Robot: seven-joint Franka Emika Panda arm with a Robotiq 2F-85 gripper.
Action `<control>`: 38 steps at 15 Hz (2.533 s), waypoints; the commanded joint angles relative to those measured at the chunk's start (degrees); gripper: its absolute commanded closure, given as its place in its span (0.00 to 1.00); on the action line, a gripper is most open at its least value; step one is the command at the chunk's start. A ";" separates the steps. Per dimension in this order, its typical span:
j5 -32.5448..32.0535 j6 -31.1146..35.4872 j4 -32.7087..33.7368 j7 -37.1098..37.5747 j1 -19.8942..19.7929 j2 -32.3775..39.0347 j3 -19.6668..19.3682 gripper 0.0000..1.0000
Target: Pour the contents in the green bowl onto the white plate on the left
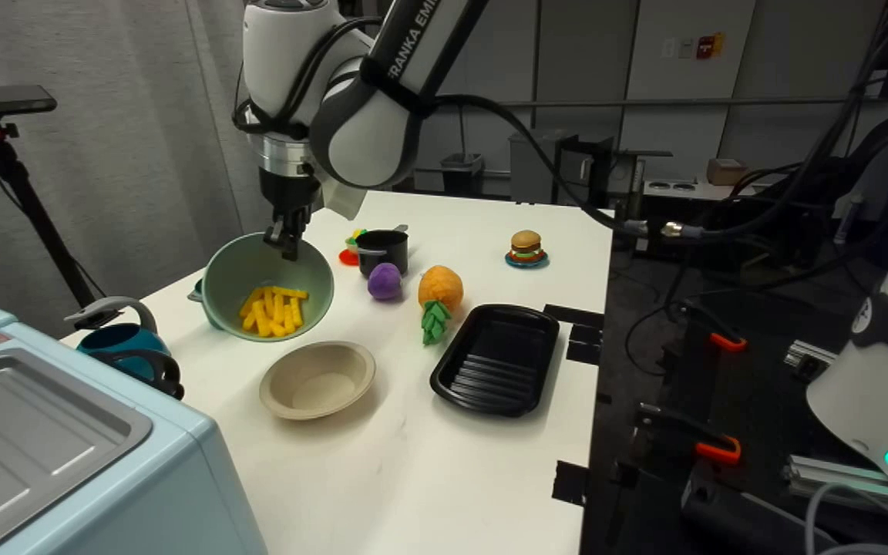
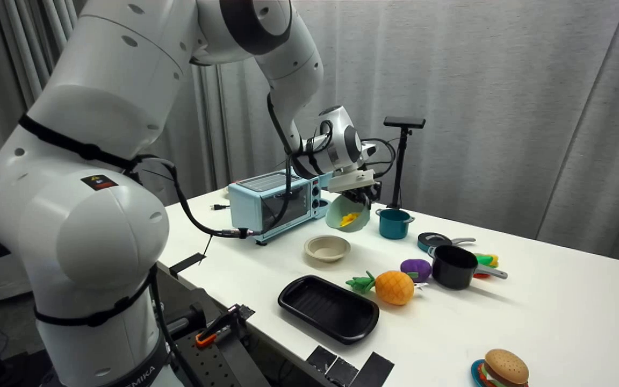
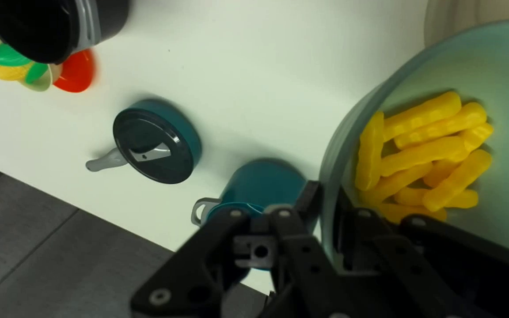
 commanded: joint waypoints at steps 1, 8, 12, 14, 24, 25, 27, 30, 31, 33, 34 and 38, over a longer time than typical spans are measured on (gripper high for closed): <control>-6.88 5.45 -4.14 7.94 6.28 -2.33 -7.64 0.98; -17.27 11.26 -8.80 20.72 18.29 -4.41 -20.77 0.98; -25.10 13.51 -10.85 30.11 27.88 -5.07 -31.38 0.98; -30.09 14.51 -11.10 36.08 33.91 -4.22 -38.06 0.98; -57.39 14.40 -12.19 68.48 59.80 1.38 -62.66 0.98; -59.88 13.90 -12.33 71.14 61.19 1.73 -63.70 0.98; -64.38 12.57 -12.63 75.97 63.27 2.27 -64.90 0.98; -70.56 9.23 -13.38 82.51 65.79 2.36 -65.88 0.98; -72.00 7.74 -13.89 84.11 66.40 2.28 -65.97 0.98; -73.71 4.60 -15.48 86.31 67.61 2.21 -66.16 0.98; -74.14 3.38 -16.31 86.74 68.06 2.11 -66.19 0.98; -74.65 -0.61 -18.79 87.68 69.32 2.04 -66.19 0.98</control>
